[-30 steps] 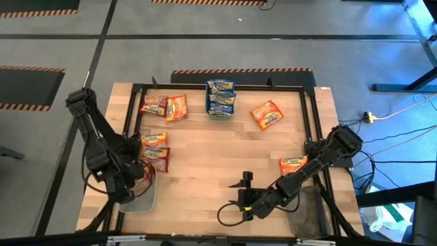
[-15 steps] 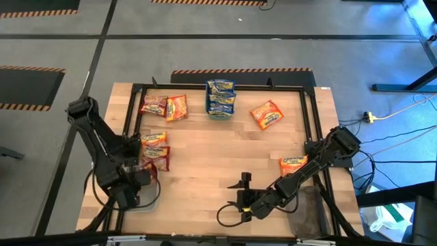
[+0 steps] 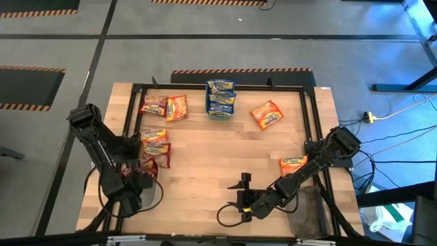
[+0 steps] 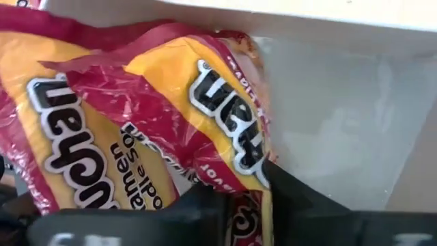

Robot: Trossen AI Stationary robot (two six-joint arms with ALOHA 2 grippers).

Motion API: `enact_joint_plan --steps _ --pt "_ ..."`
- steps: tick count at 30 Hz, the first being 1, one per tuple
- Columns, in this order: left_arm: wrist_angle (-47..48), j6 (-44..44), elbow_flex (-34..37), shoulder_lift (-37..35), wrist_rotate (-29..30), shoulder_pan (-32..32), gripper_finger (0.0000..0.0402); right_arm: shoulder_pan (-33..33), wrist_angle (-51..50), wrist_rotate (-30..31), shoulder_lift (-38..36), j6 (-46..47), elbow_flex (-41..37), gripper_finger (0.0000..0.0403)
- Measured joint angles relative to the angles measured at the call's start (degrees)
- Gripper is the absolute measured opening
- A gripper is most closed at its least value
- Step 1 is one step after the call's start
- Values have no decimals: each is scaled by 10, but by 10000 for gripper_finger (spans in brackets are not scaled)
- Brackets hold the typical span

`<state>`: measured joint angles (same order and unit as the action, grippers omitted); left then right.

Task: Sort Maruchan noodles
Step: Put the red noodle pack into the gray bin

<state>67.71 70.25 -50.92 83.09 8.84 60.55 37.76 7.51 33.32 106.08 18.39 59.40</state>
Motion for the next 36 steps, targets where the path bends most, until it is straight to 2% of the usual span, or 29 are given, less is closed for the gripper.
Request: enact_joint_plan --steps 4,8,10,16,20,24,27,32,36 --pt "12 27 0 -3 -7 -1 112 0 0 -8 0 5 0 243" --pt "17 26 0 -5 -51 -9 144 0 1 -14 0 11 0 243" --pt "18 18 0 -6 -71 -16 149 0 1 -16 0 12 0 243" --pt "28 16 0 -30 -68 -36 151 0 1 -19 0 13 0 243" --pt "30 16 -1 -65 -68 -50 151 0 1 -19 0 13 0 243" --pt "63 17 -33 -111 -60 -66 151 0 1 -22 0 13 0 243" --pt "72 21 -68 -146 -18 -80 151 0 1 -25 0 13 0 243" --pt "58 21 -111 -194 103 -97 151 0 5 -25 0 13 0 244" --pt "25 1 -119 -215 185 -111 151 0 30 -25 0 8 0 244"
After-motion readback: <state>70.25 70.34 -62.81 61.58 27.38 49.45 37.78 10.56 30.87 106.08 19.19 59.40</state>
